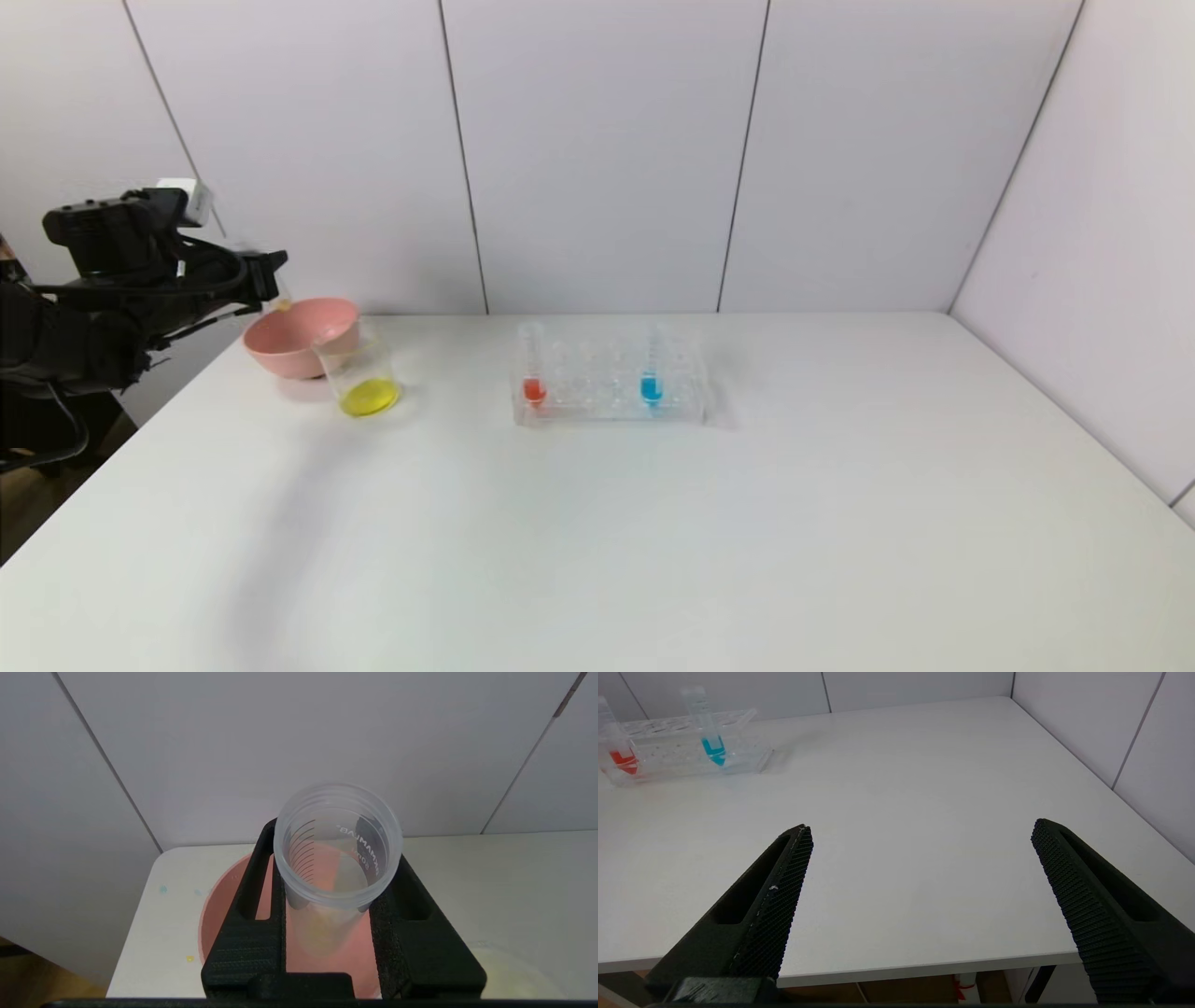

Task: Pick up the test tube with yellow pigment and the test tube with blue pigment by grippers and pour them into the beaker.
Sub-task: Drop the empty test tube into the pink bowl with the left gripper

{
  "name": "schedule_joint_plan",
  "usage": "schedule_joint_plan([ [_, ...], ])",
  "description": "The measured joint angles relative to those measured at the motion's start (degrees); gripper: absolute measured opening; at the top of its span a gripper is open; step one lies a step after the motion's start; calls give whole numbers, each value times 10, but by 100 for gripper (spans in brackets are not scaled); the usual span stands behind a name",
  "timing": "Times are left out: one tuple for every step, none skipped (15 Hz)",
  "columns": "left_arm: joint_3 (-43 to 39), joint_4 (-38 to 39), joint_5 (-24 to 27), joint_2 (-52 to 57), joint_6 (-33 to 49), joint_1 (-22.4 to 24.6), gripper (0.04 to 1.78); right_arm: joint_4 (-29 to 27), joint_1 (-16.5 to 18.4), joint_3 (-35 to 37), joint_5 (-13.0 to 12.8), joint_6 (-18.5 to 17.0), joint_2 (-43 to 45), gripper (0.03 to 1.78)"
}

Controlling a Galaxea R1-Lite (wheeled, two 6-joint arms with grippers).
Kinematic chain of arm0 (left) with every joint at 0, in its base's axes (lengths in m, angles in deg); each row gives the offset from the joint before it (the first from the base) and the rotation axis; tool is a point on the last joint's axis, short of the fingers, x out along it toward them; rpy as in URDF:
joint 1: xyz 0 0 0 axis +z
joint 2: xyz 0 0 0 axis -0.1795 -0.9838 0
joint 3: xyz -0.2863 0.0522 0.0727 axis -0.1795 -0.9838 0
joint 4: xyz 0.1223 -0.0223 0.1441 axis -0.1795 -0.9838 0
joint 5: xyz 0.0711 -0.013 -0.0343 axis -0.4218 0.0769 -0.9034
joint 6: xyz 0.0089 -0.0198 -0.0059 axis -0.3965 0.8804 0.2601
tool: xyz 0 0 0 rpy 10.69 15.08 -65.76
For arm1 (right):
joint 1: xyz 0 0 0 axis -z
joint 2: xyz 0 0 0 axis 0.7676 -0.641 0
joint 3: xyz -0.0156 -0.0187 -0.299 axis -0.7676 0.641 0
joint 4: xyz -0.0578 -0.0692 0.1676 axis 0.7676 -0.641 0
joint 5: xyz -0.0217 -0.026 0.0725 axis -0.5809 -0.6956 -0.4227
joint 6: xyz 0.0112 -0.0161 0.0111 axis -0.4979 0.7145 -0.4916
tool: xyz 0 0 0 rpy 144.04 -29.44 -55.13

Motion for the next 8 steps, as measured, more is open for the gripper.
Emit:
schedule_joint_plan([
  [4, 7, 0, -12, 0, 0, 52, 0, 0, 0, 0, 0, 0, 171],
  [6, 12, -1, -22, 0, 0, 52, 0, 0, 0, 0, 0, 0, 171],
  [7, 15, -1, -33, 0, 0, 52, 0, 0, 0, 0, 0, 0, 171],
  [8, 16, -1, -41, -1, 0, 52, 0, 0, 0, 0, 0, 0, 171],
  [8, 19, 0, -49, -2, 0, 52, 0, 0, 0, 0, 0, 0, 171],
  [8, 27, 0, -57, -1, -1, 52, 0, 0, 0, 0, 0, 0, 171],
  [7, 31, 0, -63, 0, -2, 52, 0, 0, 0, 0, 0, 0, 171],
  [7, 30, 0, -67, 0, -2, 52, 0, 0, 0, 0, 0, 0, 171],
])
